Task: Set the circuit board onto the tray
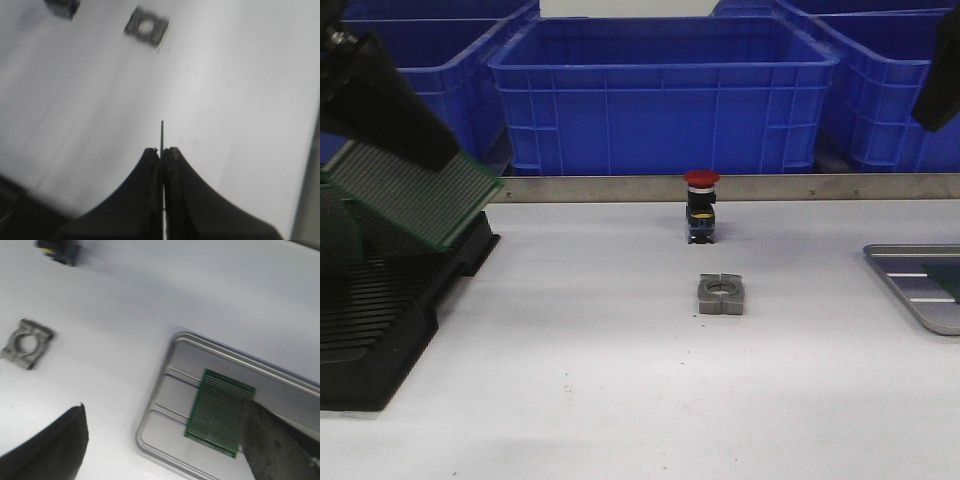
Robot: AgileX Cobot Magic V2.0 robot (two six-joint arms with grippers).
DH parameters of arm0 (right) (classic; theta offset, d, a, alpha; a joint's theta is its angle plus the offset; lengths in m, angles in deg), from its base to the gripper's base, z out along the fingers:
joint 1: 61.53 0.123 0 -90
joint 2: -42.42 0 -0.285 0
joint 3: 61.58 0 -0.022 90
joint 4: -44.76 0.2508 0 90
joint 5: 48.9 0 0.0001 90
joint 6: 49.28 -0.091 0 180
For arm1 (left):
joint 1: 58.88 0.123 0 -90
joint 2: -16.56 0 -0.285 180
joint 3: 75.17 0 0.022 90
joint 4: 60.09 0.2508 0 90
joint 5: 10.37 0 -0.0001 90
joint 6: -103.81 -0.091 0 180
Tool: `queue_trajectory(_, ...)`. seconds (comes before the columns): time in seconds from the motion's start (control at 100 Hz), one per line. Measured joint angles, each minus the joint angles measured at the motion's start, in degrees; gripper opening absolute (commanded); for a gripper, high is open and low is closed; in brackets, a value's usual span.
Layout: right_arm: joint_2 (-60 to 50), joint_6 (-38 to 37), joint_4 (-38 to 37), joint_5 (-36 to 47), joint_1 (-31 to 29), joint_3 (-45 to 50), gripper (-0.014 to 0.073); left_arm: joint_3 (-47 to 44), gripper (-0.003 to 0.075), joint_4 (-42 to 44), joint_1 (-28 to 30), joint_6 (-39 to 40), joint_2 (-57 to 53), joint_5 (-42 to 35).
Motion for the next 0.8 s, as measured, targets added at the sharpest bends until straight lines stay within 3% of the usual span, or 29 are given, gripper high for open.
queue_trajectory(0.16,-1.0,15.7,8.6,-7.9,5.4,0.0,0.0622,0.1,-0.0017,-15.4,0.0,0.1,0.0,3.4)
queue_trajectory(0.38,-1.0,32.8,27.9,-19.2,10.2,0.0,0.0622,0.1,-0.0017,-23.0,0.0,0.2,0.0,6.9)
queue_trajectory(0.49,-0.9,36.4,34.0,-20.5,12.5,0.0,0.0622,0.1,-0.0017,-25.3,0.0,0.2,0.0,8.8)
queue_trajectory(0.8,2.9,40.4,41.3,-20.3,19.3,0.0,0.0622,0.1,-0.0017,-30.0,0.0,0.3,0.0,11.9)
